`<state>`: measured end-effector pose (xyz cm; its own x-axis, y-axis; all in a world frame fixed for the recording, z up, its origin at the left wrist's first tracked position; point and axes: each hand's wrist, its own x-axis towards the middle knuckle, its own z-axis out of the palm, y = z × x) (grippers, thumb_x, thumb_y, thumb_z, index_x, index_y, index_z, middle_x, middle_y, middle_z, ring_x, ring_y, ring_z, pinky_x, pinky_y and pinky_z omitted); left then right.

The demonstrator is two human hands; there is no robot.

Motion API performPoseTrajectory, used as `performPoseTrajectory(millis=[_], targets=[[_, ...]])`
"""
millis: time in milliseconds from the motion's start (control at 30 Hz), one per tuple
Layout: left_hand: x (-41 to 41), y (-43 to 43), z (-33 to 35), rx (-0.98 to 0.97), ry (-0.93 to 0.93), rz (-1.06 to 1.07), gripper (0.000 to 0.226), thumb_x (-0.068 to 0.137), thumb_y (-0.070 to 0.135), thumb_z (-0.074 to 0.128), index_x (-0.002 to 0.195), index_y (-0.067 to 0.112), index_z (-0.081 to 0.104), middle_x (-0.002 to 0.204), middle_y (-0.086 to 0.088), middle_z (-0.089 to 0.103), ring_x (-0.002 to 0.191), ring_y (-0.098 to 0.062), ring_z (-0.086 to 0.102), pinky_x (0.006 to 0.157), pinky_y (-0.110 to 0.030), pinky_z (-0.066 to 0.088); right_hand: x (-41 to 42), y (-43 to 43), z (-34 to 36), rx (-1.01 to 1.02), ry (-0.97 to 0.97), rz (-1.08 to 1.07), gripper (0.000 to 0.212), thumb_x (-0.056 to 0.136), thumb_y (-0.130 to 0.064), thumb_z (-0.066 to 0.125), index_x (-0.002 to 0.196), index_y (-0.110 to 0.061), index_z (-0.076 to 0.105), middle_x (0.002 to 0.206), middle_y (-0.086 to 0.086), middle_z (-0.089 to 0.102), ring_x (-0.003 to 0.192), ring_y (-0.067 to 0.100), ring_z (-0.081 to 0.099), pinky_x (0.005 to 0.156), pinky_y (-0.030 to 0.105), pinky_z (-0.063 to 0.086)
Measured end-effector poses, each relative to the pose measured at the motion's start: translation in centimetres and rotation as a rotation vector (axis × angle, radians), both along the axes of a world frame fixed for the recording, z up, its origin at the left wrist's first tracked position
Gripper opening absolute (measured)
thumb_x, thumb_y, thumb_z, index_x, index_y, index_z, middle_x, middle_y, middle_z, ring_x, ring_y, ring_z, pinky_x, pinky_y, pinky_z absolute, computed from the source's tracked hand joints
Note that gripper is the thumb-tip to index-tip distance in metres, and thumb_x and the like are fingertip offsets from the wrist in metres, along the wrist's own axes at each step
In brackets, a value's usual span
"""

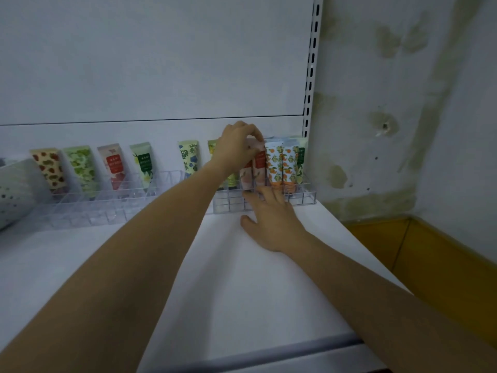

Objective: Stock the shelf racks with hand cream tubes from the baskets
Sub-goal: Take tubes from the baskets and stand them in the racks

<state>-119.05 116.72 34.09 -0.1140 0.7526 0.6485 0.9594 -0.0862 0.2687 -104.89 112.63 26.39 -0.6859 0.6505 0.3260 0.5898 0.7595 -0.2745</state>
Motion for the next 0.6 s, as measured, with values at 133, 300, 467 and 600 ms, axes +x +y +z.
performPoseTrajectory(millis=[133, 300, 467, 600], targets=[[-1.2, -1.5, 1.0, 0.064, -0.011, 0.016, 0.023, 0.087, 0.011, 0.056, 0.109, 0.013, 0.061, 0.116, -0.007, 0.058, 0.112, -0.026, 0.047, 0.088, -0.03, 0.036, 0.0, 0.0, 0.0, -0.007, 0.005, 0.005, 0.053, 0.095, -0.034, 0.042, 0.145, -0.023, 0.026, 0.15, -0.001, 0.019, 0.136, 0.021, 0.016, 0.108, 0.034, 0.02], [-4.2, -5.6, 1.9, 0.053, 0.081, 0.054, 0.024, 0.092, 0.013, 0.05, 0.114, 0.013, 0.058, 0.119, -0.005, 0.06, 0.113, -0.024, 0.047, 0.09, -0.028, 0.034, 0.1, -0.2, 0.2, -0.017, 0.012, 0.003, 0.053, 0.095, -0.032, 0.044, 0.144, -0.023, 0.027, 0.151, 0.001, 0.021, 0.137, 0.022, 0.017, 0.111, 0.034, 0.019], [-8.9, -12.0, 3.2, -0.119, 0.283, 0.157, 0.027, 0.094, 0.021, 0.048, 0.119, 0.014, 0.057, 0.121, -0.002, 0.061, 0.115, -0.025, 0.047, 0.092, -0.036, 0.039, -1.0, -1.4, 1.3, 0.155, 0.07, 0.017, 0.047, 0.085, -0.029, 0.044, 0.125, -0.005, 0.056, 0.132, 0.018, 0.049, 0.118, 0.039, 0.046, 0.096, 0.054, 0.04], [-13.4, -17.7, 4.9, -0.183, 0.302, 0.26, 0.026, 0.095, 0.023, 0.046, 0.116, 0.014, 0.058, 0.117, -0.002, 0.063, 0.11, -0.025, 0.051, 0.09, -0.038, 0.042, -5.5, -4.5, 4.3, 0.252, 0.001, 0.143, 0.051, 0.093, -0.036, 0.039, 0.138, -0.012, 0.042, 0.146, 0.01, 0.034, 0.135, 0.028, 0.027, 0.111, 0.042, 0.025]])
